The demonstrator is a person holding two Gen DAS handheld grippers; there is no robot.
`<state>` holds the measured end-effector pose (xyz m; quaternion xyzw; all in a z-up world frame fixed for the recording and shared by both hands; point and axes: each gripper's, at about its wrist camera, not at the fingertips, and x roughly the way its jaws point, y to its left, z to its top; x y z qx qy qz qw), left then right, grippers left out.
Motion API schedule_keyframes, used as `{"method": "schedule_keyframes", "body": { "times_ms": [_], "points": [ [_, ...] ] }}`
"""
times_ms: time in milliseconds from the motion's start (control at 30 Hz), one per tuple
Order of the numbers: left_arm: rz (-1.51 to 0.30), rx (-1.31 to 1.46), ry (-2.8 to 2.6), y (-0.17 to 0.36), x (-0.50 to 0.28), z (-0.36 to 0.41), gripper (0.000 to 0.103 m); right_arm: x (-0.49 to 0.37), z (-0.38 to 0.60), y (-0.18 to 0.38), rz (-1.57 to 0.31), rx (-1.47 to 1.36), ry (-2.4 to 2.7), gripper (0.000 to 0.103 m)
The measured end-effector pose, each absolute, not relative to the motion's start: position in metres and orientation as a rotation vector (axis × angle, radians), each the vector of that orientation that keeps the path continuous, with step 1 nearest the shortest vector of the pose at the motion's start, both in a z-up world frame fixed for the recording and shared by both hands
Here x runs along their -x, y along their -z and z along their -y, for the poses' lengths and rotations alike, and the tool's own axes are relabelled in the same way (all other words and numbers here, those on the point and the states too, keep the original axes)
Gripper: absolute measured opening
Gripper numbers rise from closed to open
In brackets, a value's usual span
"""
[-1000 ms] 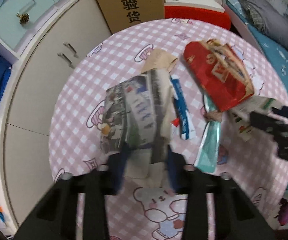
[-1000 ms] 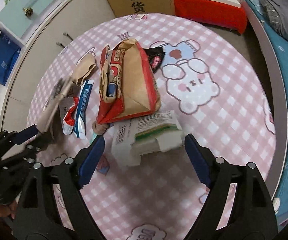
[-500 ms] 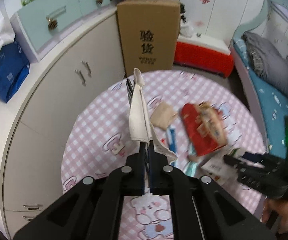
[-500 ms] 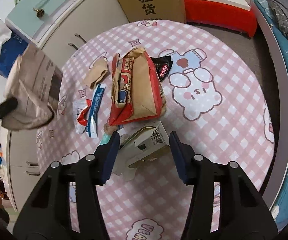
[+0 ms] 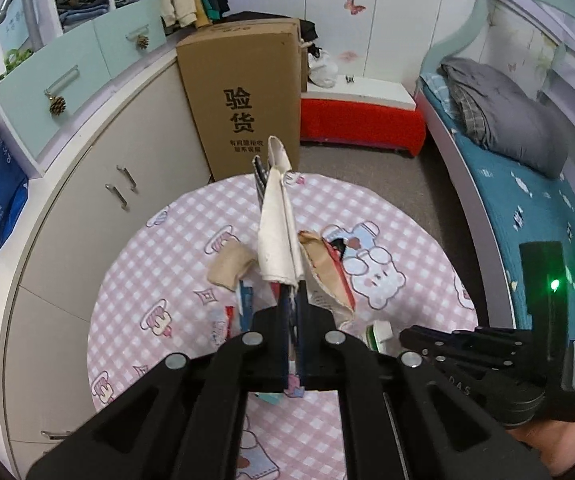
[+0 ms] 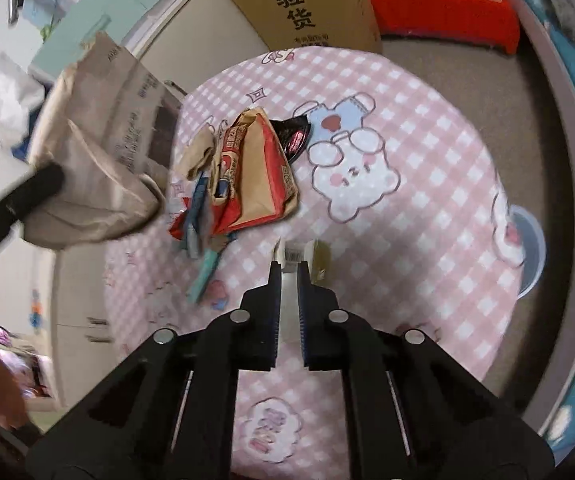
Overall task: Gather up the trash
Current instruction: 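Grasp the white medicine box with the right gripper while the left holds the newspaper, then carry the newspaper and white box over to the blue bucket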
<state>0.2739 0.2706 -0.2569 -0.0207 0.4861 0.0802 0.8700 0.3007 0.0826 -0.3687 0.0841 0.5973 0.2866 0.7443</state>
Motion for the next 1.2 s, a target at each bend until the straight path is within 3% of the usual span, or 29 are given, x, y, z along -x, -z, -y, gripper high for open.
{"method": "schedule_keyframes", "body": {
  "times_ms": [33, 67, 100, 133, 400, 433, 467, 833, 1200],
  "points": [
    [-1.026, 0.045, -0.172, 0.260, -0.274, -0.268, 0.003, -0.300, -0.082, 0.370, -1.317, -0.194, -0.617, 0.020],
    [-1.031, 0.045, -0.174, 0.261, -0.273, -0.267, 0.003, -0.298, -0.083, 0.373, -1.324, -0.206, -0.620, 0.044],
    [-1.038, 0.043, -0.178, 0.264, -0.271, -0.267, 0.003, -0.296, -0.084, 0.374, -1.320, -0.205, -0.616, 0.056],
    [-1.047, 0.038, -0.182, 0.266, -0.269, -0.267, 0.003, -0.293, -0.087, 0.375, -1.309, -0.194, -0.613, 0.059],
    [-1.100, 0.004, -0.187, 0.284, -0.253, -0.279, 0.003, -0.285, -0.120, 0.418, -1.392, -0.082, -0.556, 0.057],
    [-1.102, 0.003, -0.186, 0.285, -0.252, -0.279, 0.003, -0.284, -0.121, 0.425, -1.415, -0.097, -0.565, 0.041],
    [-1.105, 0.002, -0.180, 0.286, -0.250, -0.279, 0.003, -0.283, -0.121, 0.428, -1.422, -0.104, -0.571, 0.040],
    [-1.070, -0.005, -0.090, 0.275, -0.267, -0.230, 0.003, -0.299, -0.057, 0.373, -1.276, -0.173, -0.552, 0.039],
    [-1.024, -0.011, 0.039, 0.254, -0.334, -0.094, 0.003, -0.351, 0.081, 0.327, -1.184, -0.222, -0.453, 0.040]
  ]
}}
